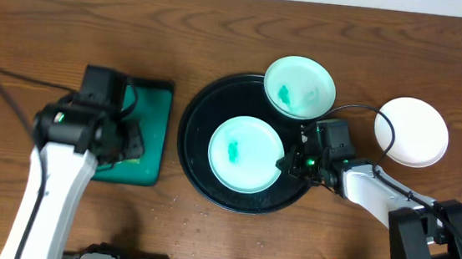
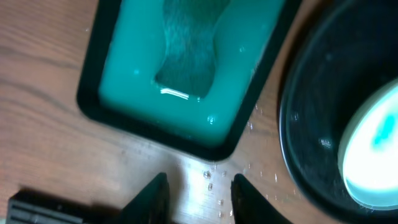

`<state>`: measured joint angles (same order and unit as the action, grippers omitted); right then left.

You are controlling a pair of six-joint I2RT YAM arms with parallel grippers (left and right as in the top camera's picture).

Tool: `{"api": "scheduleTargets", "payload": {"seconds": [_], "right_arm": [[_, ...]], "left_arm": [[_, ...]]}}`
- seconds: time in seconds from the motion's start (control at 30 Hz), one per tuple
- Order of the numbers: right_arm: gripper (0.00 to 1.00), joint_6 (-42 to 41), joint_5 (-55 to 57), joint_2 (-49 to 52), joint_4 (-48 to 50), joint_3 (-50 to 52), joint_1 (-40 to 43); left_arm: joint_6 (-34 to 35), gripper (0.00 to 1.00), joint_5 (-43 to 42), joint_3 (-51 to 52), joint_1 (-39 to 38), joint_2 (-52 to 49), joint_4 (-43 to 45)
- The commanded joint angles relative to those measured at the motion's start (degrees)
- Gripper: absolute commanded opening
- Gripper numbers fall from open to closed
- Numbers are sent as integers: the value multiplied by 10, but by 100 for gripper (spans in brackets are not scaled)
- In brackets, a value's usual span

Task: Clean dirty plates on tray and stack at the side
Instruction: 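Move the left gripper down into the green basin toward the sponge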

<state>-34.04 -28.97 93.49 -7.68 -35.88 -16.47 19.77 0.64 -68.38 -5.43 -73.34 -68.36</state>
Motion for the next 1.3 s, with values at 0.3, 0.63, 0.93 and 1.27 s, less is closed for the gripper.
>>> {"api": "scheduleTargets", "payload": {"seconds": [0.3,0.63,0.93,1.27], "right_arm": [[2,75,90,-22,-90,-34,-27],[1,89,221,-41,-232,-110,-88],[1,88,218,-41,-236,-110,-91],[1,89,219,-41,-238,-110,-91]], "left_arm": [[13,56,24,-1,0,-167,72],[8,56,40,-1,10,-162,109],[-35,54,0,2,86,-179,128],[-60,42,-54,3,93,-302,153]]}}
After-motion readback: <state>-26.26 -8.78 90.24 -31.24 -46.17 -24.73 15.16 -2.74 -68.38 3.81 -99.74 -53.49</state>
